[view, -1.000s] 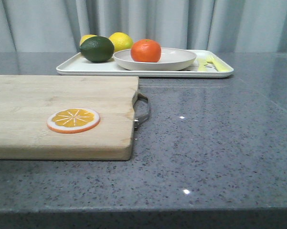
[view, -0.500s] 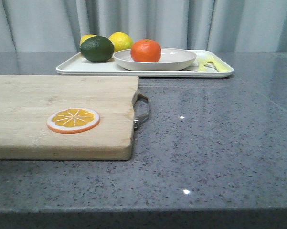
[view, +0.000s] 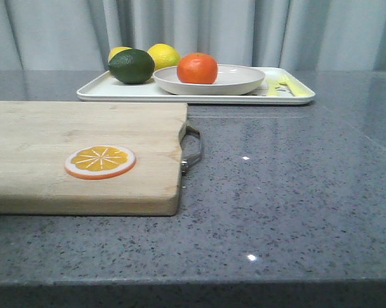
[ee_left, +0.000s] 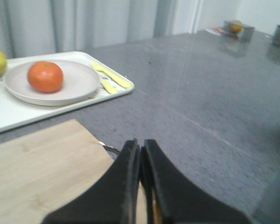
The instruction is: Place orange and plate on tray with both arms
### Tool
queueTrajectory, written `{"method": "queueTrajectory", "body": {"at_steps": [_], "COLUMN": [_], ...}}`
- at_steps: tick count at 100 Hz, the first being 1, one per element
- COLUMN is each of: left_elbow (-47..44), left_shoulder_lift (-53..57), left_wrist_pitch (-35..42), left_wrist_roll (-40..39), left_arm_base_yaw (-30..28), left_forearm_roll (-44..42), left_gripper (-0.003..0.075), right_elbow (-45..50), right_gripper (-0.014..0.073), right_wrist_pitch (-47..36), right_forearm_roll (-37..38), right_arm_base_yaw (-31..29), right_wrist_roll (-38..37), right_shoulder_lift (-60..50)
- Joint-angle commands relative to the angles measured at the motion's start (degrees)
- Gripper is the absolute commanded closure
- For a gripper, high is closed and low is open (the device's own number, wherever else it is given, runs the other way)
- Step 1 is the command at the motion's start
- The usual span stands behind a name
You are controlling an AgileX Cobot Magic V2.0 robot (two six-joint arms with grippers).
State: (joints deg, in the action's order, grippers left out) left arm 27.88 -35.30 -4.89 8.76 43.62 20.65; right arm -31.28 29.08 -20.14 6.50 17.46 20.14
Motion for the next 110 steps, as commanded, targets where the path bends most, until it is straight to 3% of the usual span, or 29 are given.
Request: {"method": "queueTrajectory", "body": {"at_steps": [1, 54, 69, 76, 110], "left_elbow": [-0.85, -16.40, -20.96, -22.68, -28.40], "left_shoulder_lift": [1.91, 23.27, 27.85, 29.82, 37.53], "left_wrist_pitch": [10.52, 11.00, 11.00, 10.79, 4.89], "left_wrist_roll": [-1.33, -1.43, -9.60, -12.36, -12.35], "left_arm_base_yaw": [-2.87, -31.66, -38.56, -40.76, -44.96], "left_forearm_roll": [-1.64, -7.23, -14.45, -17.92, -18.33], "left_gripper": [0.0741, 0.0740, 0.0740, 0.0740, 0.0740], "right_elbow": [-1.41, -1.41, -1.41, -1.41, -1.41], "right_gripper": [0.0661, 0.0661, 0.0661, 0.0661, 0.0661], "right_wrist_pitch": [-4.55, -4.55, -4.55, -4.55, -4.55], "right_forearm_roll": [-0.23, -0.23, -0.23, -0.23, -0.23], "right_arm_base_yaw": [-0.04, -0.04, -0.04, -0.04, -0.04], "right_wrist_roll": [0.25, 0.25, 0.25, 0.25, 0.25], "right_shoulder_lift": [0.22, 0.22, 0.22, 0.22, 0.22]}}
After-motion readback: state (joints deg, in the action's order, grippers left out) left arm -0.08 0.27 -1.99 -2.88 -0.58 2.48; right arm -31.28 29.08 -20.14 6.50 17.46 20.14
